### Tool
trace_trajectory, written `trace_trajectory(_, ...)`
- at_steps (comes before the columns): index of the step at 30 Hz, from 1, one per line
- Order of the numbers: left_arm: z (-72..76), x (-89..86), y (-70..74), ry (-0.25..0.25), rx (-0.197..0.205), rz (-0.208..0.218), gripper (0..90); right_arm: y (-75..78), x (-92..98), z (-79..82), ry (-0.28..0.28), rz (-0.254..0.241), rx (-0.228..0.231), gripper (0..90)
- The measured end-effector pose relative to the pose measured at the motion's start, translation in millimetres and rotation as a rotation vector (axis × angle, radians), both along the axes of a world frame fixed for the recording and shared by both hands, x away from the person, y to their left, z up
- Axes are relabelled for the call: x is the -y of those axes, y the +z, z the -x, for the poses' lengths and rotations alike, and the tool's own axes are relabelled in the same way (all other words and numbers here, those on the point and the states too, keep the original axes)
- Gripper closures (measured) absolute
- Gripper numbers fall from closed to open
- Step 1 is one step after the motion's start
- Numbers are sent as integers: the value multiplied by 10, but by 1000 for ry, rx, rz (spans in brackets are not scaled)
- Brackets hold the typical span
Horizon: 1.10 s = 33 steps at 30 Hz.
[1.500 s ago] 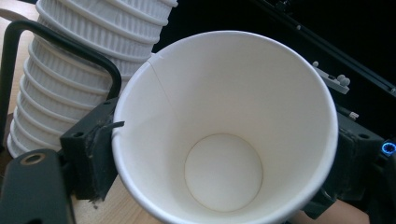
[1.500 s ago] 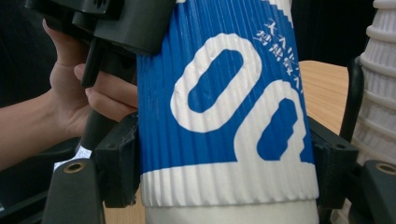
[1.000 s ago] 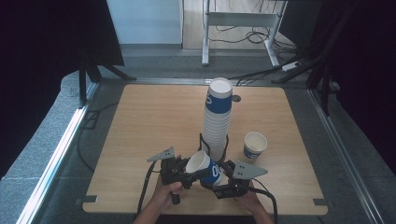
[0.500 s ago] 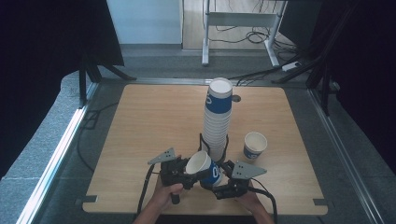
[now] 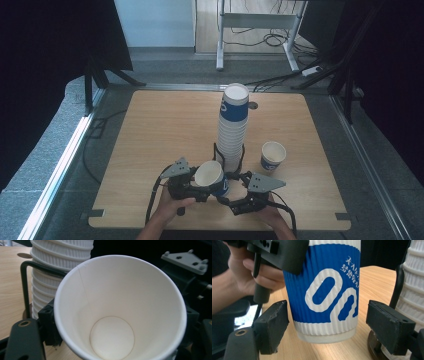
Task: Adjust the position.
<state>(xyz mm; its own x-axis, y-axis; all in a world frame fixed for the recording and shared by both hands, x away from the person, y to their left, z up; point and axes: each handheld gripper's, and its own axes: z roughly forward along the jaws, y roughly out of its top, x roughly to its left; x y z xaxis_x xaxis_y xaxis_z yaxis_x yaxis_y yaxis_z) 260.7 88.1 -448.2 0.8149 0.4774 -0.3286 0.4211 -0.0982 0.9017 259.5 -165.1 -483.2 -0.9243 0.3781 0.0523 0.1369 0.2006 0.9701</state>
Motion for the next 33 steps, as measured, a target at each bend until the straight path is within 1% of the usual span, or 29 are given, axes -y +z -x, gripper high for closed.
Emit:
trace_trajectory(4, 11, 26, 7, 19, 15, -67, 192, -9, -30, 29, -3, 40, 12, 181)
trace_trajectory(5, 11, 29, 8, 20, 15, -75, 192, -12, -42, 36, -5, 52, 17, 181)
trace_trajectory(7, 14, 40, 10, 25, 19, -108, 193, -17, -60, 44, -2, 65, 23, 180)
trace_trajectory(8, 18, 52, 12, 31, 23, -136, 193, -19, -66, 47, -3, 69, 25, 180)
trace_trajectory(11, 29, 79, 18, 38, 35, -191, 193, -29, -91, 54, -5, 85, 26, 180)
trace_trajectory(14, 55, 126, 33, 33, 48, -258, 193, -45, -119, 56, -10, 109, 31, 178)
trace_trajectory(15, 69, 149, 39, 32, 57, -287, 193, -50, -129, 60, -12, 119, 32, 176)
trace_trajectory(16, 78, 164, 41, 34, 63, -305, 193, -60, -145, 62, -12, 125, 31, 173)
trace_trajectory(20, 124, 249, 41, 43, 95, -404, 193, -84, -195, 74, -5, 154, 34, 165)
trace_trajectory(21, 135, 269, 39, 43, 100, -419, 192, -91, -210, 78, -3, 159, 33, 163)
trace_trajectory(23, 151, 300, 40, 35, 107, -437, 192, -107, -237, 86, -2, 166, 32, 157)
trace_trajectory(28, 177, 345, 35, 16, 118, -461, 192, -142, -290, 91, -3, 182, 37, 164)
trace_trajectory(33, 195, 377, 24, -1, 124, -461, 190, -156, -297, 86, -17, 180, 33, 201)
